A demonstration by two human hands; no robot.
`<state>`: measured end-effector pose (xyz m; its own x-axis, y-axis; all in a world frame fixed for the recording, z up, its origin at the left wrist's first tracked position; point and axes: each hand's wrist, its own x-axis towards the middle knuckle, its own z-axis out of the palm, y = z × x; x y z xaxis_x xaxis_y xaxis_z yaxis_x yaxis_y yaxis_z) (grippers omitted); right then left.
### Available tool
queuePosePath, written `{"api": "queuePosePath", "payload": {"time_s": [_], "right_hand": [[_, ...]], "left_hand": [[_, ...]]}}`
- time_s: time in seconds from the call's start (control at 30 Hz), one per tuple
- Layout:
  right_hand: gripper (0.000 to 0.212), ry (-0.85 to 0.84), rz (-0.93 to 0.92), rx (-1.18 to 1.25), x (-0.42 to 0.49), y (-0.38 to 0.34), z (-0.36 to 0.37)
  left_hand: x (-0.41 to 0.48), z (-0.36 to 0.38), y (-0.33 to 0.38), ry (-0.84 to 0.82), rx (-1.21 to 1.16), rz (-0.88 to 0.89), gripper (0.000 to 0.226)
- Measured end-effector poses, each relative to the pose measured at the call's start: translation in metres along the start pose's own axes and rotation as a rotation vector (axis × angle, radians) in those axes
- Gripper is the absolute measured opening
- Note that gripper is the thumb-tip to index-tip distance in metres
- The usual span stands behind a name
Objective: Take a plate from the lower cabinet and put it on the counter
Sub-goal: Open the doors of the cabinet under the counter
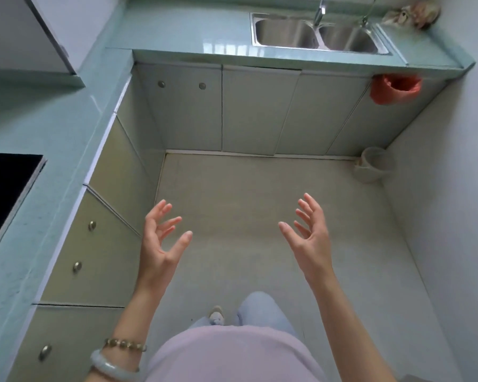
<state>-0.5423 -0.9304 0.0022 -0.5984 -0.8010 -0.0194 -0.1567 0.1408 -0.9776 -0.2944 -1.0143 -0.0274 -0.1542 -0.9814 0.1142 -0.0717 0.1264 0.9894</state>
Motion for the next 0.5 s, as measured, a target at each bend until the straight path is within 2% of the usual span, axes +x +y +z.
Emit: {"api": "queuePosePath", "payload": {"time_s": [0.2, 0.5], "right_hand": [[0.068, -0.005, 0.043, 0.019, 0.088, 0.008, 0.006], [0.067, -0.103, 0.023, 0.016, 0.272, 0.008, -0.010]], "left_hand": [[0.072, 0.039, -0.013, 0.020, 0.002, -0.047, 0.068], [0.190, 0.130, -0.021, 0.202, 0.011, -0.075, 0.066]]}}
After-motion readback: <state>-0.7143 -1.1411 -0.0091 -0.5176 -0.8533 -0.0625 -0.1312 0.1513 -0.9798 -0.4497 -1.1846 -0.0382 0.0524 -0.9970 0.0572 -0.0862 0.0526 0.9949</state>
